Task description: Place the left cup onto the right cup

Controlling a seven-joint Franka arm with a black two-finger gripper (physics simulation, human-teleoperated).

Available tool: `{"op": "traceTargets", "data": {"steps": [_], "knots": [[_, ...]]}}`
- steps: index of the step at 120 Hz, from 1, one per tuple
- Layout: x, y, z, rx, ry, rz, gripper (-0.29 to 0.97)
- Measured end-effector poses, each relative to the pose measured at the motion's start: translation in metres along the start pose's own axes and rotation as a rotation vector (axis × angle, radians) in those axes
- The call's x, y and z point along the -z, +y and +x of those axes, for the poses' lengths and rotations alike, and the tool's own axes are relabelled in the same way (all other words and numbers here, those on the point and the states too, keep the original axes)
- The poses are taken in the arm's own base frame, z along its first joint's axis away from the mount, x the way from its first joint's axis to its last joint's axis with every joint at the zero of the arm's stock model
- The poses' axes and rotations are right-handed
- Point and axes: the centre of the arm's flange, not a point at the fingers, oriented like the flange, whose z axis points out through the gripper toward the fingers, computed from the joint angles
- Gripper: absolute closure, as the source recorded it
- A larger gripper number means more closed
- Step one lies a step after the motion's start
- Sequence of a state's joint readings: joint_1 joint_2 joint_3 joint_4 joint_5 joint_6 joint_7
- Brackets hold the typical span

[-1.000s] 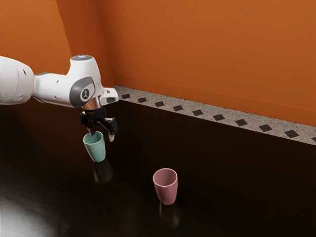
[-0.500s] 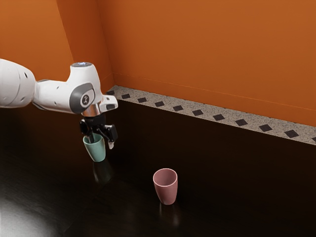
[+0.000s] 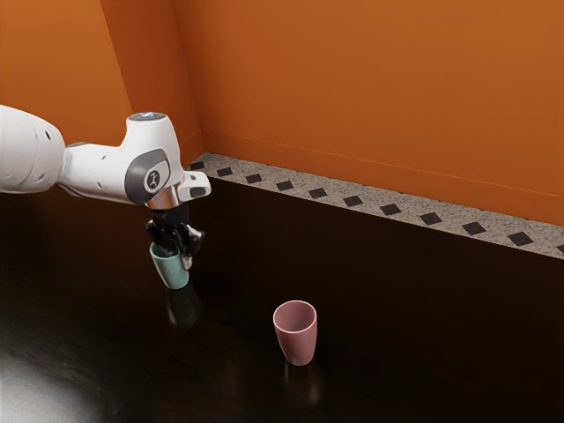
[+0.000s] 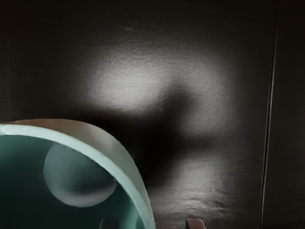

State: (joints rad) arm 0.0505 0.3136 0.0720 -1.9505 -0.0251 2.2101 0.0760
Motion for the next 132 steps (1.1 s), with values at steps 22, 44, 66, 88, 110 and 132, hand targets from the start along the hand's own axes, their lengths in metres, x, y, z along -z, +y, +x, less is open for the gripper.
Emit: {"op": "traceTargets", "data": {"steps": [22,44,66,88,110,132], "knots": [[0.001,0.001,-0.001,-0.007,-0.005,0.005,0.73],[0.003,0.002,-0.001,-0.01,-0.006,0.01,0.76],[0.005,0.002,-0.002,-0.009,-0.005,0.012,0.78],[0.017,0.003,-0.003,-0.018,0.008,0.027,0.78],[0.05,0.018,-0.008,-0.042,0.039,0.044,0.78],[0.087,0.041,-0.021,-0.057,0.05,0.047,0.79]]}}
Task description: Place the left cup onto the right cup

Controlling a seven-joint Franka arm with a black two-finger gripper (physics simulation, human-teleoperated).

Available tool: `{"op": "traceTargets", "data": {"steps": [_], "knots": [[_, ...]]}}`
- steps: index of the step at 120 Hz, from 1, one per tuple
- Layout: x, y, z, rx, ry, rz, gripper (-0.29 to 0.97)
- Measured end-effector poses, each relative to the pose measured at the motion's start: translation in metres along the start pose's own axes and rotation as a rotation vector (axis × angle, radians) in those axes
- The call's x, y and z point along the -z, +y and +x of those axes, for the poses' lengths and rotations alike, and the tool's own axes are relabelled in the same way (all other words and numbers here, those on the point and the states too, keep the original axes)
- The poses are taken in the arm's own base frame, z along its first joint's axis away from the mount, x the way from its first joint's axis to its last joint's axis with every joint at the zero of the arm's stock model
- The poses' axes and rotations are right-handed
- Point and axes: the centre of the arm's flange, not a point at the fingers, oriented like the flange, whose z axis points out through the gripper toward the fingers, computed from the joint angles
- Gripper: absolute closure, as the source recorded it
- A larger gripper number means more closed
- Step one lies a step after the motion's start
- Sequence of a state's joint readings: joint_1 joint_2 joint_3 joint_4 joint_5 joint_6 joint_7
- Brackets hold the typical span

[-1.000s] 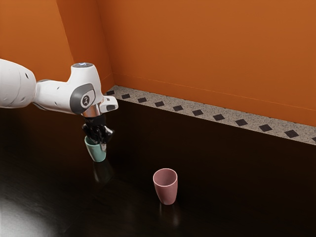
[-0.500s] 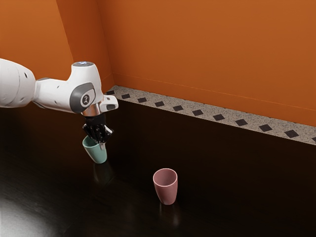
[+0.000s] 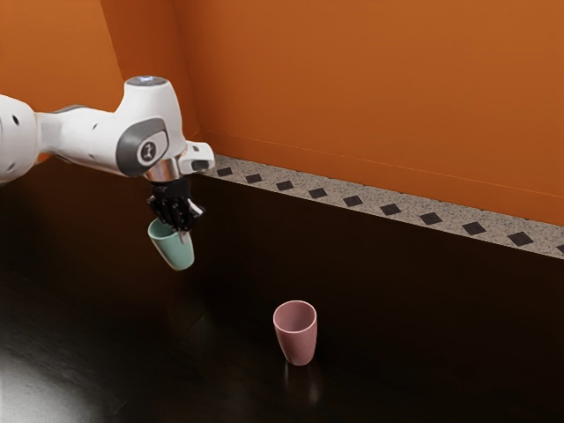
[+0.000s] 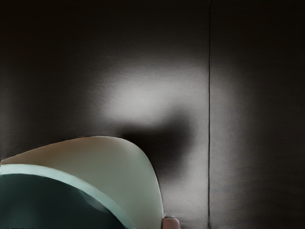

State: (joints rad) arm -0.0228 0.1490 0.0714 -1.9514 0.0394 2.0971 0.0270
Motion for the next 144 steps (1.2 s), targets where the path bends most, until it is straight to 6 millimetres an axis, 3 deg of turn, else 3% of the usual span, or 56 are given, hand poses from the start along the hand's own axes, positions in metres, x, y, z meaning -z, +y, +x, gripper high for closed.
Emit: {"op": "traceTargets", "data": {"steps": [17,38,97,144], "knots": [[0.03,0.026,-0.011,-0.006,0.002,-0.005,0.79],[0.053,0.057,-0.025,0.0,-0.018,-0.007,0.79],[0.076,0.151,-0.048,0.05,-0.034,0.0,0.79],[0.108,0.221,-0.061,0.092,-0.013,0.001,0.79]]}}
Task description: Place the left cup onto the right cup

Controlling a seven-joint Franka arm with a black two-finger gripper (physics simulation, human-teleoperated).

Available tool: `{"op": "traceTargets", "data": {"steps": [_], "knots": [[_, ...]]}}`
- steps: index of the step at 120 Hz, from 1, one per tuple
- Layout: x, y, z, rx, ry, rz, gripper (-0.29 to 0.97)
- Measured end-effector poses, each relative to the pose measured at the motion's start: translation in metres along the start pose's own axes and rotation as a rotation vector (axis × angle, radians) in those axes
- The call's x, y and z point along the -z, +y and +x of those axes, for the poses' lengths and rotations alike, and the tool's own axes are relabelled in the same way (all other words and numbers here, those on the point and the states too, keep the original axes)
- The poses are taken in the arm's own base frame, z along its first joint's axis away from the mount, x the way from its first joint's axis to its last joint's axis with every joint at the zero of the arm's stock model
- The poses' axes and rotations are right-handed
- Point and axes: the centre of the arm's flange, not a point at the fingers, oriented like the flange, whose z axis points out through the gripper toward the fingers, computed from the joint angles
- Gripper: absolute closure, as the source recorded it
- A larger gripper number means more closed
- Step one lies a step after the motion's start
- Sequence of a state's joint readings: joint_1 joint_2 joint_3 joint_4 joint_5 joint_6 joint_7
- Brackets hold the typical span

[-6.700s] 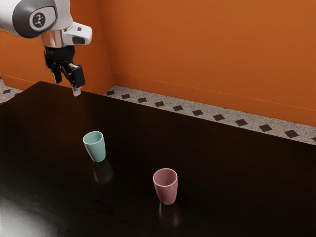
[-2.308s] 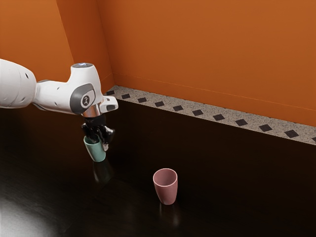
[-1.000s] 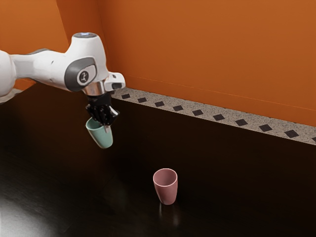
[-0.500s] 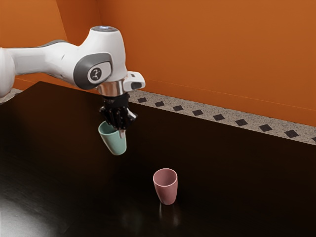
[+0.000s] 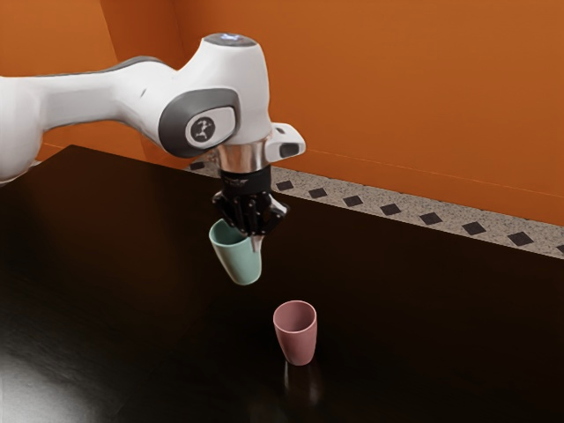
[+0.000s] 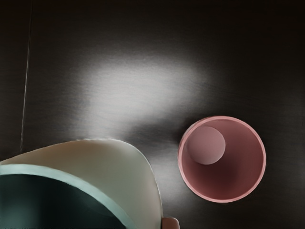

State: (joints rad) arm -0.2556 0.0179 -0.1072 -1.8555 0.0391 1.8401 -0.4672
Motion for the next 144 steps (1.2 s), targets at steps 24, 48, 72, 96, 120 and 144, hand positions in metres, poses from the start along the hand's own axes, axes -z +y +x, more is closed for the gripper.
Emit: {"op": "traceTargets", "data": {"steps": [24,48,72,96,120,144], "knots": [[0.003,0.022,-0.008,0.045,-0.004,-0.002,0.79],[-0.001,0.032,-0.001,0.118,-0.021,-0.001,0.79],[-0.013,0.037,0.003,0.18,-0.048,0.009,0.79],[-0.023,0.044,0.011,0.224,-0.062,0.011,0.79],[-0.034,0.048,0.024,0.258,-0.07,0.009,0.79],[-0.041,0.051,0.028,0.281,-0.078,0.009,0.79]]}}
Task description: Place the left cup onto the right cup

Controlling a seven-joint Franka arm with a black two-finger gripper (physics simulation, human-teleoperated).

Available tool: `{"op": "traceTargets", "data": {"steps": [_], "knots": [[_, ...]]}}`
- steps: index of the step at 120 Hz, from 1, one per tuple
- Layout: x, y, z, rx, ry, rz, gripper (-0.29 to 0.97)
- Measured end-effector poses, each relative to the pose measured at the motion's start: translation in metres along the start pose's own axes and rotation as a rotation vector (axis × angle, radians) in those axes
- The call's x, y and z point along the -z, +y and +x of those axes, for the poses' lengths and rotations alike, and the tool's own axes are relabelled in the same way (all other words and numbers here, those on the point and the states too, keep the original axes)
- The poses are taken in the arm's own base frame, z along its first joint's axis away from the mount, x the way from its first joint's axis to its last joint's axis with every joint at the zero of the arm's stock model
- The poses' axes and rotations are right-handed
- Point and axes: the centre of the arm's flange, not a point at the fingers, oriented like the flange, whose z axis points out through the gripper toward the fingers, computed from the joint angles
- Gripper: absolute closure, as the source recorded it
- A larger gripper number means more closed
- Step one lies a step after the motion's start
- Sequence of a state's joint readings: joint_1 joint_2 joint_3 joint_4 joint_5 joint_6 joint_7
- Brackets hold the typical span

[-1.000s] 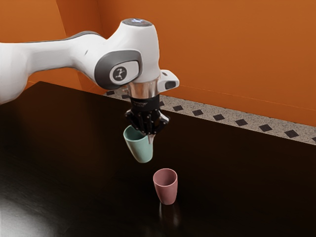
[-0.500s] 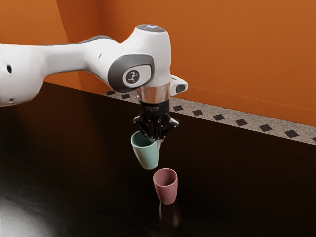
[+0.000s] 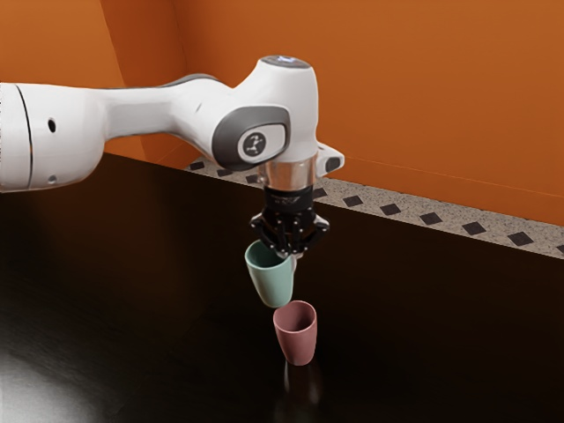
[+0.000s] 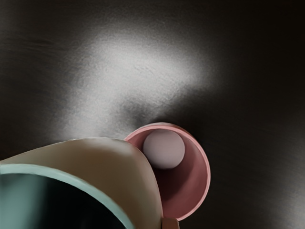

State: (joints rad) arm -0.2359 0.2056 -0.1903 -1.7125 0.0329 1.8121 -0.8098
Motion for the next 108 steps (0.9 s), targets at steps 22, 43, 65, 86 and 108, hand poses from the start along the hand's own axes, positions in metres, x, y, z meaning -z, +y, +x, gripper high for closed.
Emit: {"op": "traceTargets", "data": {"steps": [22,43,65,86,108], "knots": [[-0.006,0.007,-0.002,0.008,-0.007,-0.004,0.79],[-0.01,0.012,-0.003,0.015,-0.011,-0.009,0.79],[-0.015,0.017,-0.004,0.021,-0.014,-0.011,0.79],[-0.017,0.021,-0.007,0.023,-0.014,-0.014,0.79],[-0.02,0.025,-0.008,0.026,-0.015,-0.017,0.79]]}}
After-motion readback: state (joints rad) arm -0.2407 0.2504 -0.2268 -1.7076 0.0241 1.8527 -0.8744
